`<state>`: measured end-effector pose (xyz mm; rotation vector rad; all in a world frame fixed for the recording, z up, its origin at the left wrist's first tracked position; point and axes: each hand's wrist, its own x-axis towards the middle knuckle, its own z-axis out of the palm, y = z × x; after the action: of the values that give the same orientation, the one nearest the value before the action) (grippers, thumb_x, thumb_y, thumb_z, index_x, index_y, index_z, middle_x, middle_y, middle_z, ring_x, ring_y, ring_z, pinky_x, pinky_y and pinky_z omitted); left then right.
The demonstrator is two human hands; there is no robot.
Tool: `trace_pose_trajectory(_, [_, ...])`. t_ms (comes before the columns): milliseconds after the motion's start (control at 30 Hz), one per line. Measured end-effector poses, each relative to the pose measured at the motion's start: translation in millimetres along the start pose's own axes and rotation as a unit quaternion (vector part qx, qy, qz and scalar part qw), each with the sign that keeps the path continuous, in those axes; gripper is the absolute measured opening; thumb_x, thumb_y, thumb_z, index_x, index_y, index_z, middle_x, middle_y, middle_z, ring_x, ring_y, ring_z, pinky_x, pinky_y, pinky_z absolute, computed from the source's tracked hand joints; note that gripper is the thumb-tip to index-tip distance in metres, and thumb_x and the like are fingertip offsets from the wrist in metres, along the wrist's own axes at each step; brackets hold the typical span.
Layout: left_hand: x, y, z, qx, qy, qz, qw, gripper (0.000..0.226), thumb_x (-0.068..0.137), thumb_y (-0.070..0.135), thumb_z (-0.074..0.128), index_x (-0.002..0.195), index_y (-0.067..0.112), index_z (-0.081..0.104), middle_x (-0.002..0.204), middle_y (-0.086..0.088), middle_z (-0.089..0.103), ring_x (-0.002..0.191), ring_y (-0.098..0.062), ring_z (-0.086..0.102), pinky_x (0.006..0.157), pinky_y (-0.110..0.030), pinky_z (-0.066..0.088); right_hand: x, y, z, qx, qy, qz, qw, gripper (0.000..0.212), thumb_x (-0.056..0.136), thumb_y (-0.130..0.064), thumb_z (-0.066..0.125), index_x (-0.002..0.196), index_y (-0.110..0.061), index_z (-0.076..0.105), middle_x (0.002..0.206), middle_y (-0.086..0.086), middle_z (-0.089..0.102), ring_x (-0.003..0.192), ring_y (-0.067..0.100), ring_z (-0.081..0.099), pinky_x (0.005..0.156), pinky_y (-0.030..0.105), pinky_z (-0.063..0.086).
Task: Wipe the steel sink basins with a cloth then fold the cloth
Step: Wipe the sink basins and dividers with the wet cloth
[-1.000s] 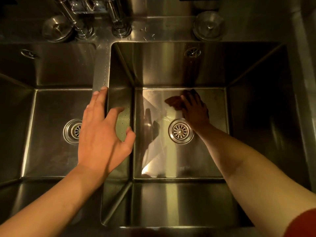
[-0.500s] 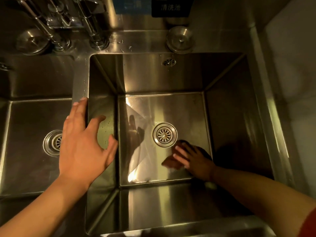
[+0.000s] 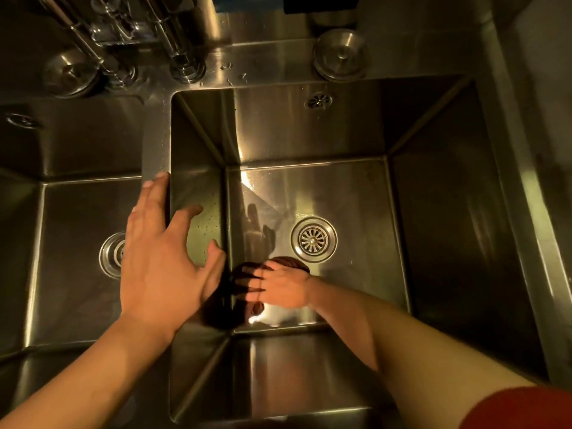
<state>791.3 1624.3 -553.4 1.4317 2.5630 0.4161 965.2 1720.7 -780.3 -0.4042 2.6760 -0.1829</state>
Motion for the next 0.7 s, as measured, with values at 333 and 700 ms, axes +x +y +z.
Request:
trace_pose_trajectory(333, [1,-10,7,0.004,0.010,0.024,1.000,0.053,0.086,0.048,0.058,0.132,0.020,0.063,0.171,-0.010,0.017,0.160,-0.027,0.011,0.125,-0.054,0.025,24,131,-64,0.184,0.063,0.360,0.912,0.058,0.109,-0.028,0.035,0.162,-0.038,0.012,0.171,-0.009,0.000,0.158,0.023,-0.002,0.124,0.050,0.018])
trace_pose_trajectory(700, [0,-10,8,0.010,0.011,0.016,1.000,0.056,0.085,0.048,0.059,0.132,0.018,0.062,0.171,-0.008,0.015,0.160,-0.025,0.009,0.125,-0.053,0.025,-124,121,-7,0.226,0.093,0.634,0.733,0.060,0.108,-0.016,0.034,0.164,-0.020,0.011,0.170,0.007,0.009,0.157,0.031,0.006,0.117,0.051,0.033])
